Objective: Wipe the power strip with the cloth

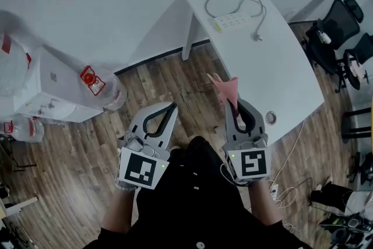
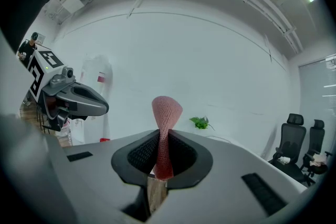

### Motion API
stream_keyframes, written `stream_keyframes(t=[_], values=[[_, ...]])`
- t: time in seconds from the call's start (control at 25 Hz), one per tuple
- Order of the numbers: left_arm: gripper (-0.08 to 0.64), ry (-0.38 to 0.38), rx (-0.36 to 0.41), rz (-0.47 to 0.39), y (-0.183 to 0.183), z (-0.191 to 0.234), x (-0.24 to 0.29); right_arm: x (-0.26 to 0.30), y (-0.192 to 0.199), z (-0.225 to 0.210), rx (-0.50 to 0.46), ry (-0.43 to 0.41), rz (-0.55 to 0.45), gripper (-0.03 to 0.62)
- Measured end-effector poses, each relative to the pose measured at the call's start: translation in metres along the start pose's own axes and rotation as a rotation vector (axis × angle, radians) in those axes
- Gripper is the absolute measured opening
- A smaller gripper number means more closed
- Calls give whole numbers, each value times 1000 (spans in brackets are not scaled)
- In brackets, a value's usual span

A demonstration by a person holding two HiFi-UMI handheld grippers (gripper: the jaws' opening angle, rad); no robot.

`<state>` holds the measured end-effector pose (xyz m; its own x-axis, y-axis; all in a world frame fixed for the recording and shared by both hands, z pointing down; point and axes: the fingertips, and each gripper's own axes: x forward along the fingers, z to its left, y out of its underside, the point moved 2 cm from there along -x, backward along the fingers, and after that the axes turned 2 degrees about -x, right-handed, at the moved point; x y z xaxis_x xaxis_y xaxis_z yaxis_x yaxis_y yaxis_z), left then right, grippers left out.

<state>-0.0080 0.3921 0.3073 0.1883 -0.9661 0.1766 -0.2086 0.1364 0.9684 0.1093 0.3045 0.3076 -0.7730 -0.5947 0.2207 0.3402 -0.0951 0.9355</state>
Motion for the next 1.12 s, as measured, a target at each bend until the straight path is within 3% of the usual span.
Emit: stream_keyframes(t=[0.56, 1.12], values=[[12, 12, 6, -23, 1, 16, 32, 27, 5, -23, -12, 20, 5, 57], [12, -28, 5, 24, -9, 73, 151, 132, 9, -112, 3, -22, 3, 57]])
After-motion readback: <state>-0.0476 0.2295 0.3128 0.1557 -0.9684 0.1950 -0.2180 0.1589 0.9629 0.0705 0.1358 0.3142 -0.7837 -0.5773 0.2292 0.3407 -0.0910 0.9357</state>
